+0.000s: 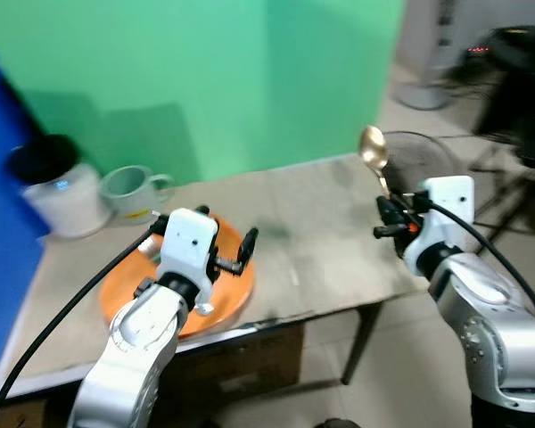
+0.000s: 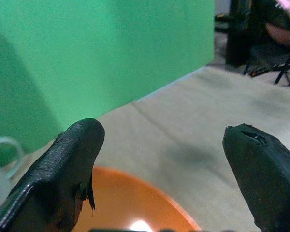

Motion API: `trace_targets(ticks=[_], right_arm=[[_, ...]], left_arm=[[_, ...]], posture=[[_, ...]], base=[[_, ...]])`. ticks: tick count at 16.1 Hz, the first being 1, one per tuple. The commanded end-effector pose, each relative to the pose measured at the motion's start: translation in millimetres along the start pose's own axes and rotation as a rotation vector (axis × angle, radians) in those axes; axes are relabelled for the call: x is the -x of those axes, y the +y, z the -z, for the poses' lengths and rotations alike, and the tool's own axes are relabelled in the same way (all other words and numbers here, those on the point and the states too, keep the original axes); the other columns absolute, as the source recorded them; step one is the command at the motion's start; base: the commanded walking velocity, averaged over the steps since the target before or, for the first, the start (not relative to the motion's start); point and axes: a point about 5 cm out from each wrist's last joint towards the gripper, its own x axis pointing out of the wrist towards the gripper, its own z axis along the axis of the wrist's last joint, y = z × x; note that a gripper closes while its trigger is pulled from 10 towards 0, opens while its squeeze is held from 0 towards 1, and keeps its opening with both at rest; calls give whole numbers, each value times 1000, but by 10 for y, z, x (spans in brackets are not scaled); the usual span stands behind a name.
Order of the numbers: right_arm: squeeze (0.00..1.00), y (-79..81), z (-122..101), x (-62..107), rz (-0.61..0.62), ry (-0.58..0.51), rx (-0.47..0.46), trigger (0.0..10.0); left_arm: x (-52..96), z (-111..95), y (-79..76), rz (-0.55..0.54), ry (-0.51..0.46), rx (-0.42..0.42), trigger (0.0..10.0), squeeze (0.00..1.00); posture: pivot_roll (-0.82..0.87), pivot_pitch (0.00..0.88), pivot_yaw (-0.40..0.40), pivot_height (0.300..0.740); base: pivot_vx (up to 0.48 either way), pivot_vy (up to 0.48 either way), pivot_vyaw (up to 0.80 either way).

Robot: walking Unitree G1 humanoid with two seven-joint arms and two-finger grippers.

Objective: Setting the table

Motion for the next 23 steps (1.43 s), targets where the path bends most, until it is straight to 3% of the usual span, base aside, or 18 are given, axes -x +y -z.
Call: trace_targets(ticks=[1, 4, 7, 17, 23], right_arm=[[0, 10, -2, 3, -5, 2, -6, 10000], [0, -2, 33, -44, 4, 22, -54, 10000], [0, -80, 142, -126, 128, 53, -55, 10000], [0, -126, 191, -118, 172, 82, -38, 10000], [0, -87, 179, -167, 169, 83, -22, 10000]], left_arm=[[0, 20, 37, -25, 6, -1, 10000, 0], [38, 81, 79, -79, 22, -30, 10000, 0], [57, 111, 202, -195, 32, -57, 10000, 0], [92, 100, 239, -169, 23, -24, 10000, 0], [64, 69, 409, -201, 17, -33, 10000, 0]], posture=[[-108, 0, 79, 740], [-94, 0, 59, 740], [-84, 0, 54, 740], [-86, 0, 62, 740], [-85, 0, 67, 740]], base=[[0, 0, -800], [0, 0, -800], [0, 0, -800], [25, 0, -800], [290, 0, -800]])
